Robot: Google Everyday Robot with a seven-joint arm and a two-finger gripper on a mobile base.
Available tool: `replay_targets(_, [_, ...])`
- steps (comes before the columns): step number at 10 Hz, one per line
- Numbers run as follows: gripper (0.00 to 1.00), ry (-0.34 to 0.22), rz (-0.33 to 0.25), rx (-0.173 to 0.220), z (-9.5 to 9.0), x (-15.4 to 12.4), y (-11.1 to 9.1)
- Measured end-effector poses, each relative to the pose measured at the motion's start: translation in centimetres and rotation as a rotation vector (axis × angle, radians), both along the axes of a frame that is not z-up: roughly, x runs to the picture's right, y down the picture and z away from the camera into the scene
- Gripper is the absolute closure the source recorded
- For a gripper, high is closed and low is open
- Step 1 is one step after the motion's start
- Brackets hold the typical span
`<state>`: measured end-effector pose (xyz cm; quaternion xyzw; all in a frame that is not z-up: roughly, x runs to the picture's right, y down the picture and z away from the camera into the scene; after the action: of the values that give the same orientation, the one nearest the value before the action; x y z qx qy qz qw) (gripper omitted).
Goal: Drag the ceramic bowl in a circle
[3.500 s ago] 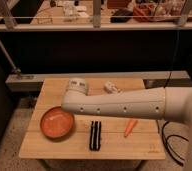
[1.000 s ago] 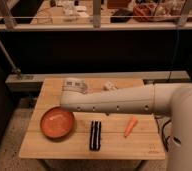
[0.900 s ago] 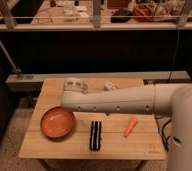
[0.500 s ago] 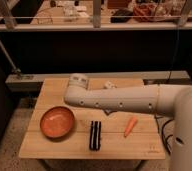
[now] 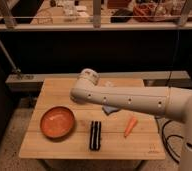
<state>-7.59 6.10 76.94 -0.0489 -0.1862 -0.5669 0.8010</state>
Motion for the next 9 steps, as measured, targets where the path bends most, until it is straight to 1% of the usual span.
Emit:
replay_targets(2, [0.97,-0.026,-0.031,-0.021,0.2,-0.1,0.6])
replay_targets(3, [0.97,-0.046,-0.041,-0.041,0.5,-0.2,1.0])
replay_targets(4, [0.97,-0.070,-0.050,-0.050,0.8,-0.3,1.3])
replay_targets(5, [0.97,-0.105,-0.063,-0.055,1.1,-0.5,1.8])
replay_targets(7, [0.97,-0.146,-0.084,-0.064,2.1,-0.8,2.8])
replay_targets(9, [0.97,-0.154,-0.099,-0.086,3.5,-1.1,4.1])
